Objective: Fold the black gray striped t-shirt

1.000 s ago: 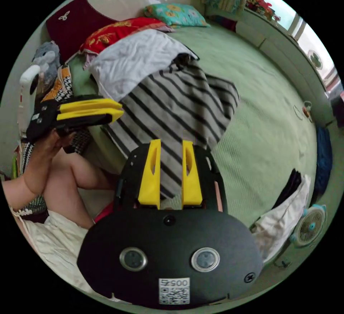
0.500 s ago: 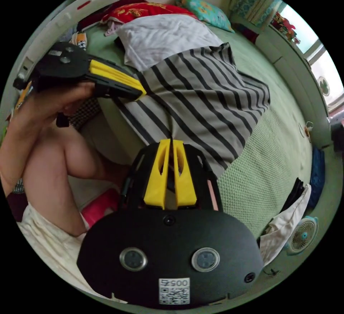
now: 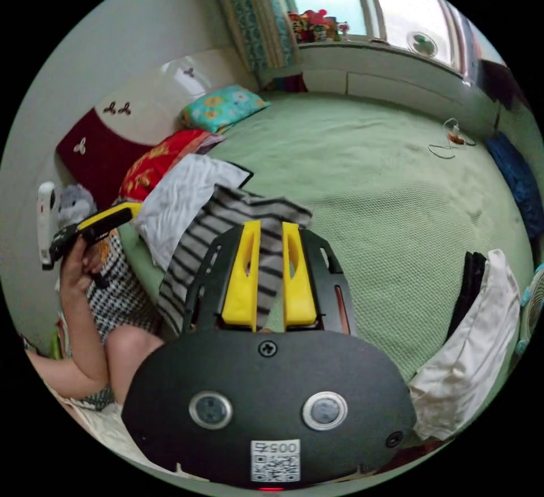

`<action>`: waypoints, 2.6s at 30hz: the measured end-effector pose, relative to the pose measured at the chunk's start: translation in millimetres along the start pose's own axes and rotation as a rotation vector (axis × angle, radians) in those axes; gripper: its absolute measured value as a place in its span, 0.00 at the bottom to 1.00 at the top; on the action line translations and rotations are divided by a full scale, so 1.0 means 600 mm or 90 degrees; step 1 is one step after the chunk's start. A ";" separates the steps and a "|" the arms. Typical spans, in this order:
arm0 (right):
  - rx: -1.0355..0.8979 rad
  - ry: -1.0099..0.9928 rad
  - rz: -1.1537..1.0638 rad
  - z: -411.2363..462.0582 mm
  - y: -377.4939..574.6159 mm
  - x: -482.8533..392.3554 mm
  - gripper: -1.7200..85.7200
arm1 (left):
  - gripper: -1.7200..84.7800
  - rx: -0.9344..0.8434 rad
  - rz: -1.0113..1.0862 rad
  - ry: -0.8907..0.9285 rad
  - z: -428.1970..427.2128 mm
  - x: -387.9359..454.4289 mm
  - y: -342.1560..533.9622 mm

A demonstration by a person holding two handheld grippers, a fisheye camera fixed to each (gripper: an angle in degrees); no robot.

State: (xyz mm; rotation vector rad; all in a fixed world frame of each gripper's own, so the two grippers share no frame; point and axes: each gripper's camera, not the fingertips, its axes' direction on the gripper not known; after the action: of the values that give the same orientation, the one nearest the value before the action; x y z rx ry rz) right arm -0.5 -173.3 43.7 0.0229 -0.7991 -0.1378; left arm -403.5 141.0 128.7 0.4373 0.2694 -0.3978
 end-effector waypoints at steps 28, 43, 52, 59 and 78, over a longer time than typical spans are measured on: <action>0.023 -0.051 0.247 0.154 0.026 0.259 0.01 | 0.01 0.042 -0.129 0.045 0.205 -0.112 -0.051; -0.072 -0.018 -0.077 0.207 0.002 -0.035 0.01 | 0.01 -0.069 -0.068 0.044 0.225 -0.083 -0.042; -0.162 0.010 -0.170 0.332 -0.127 -0.198 0.01 | 0.01 -0.075 -0.065 0.028 0.191 -0.109 -0.021; -0.144 0.008 -0.085 0.305 -0.205 -0.201 0.01 | 0.01 -0.049 -0.077 0.063 0.148 -0.110 0.000; -0.002 0.081 -0.029 -0.034 0.323 -0.138 0.07 | 0.03 -0.076 0.000 0.034 -0.059 0.016 0.275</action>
State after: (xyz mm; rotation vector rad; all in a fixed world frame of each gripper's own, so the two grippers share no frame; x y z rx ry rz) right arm -21.1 28.9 -15.5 0.0471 -0.6712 -0.1793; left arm -330.1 291.5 153.5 0.3312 0.3431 -0.3681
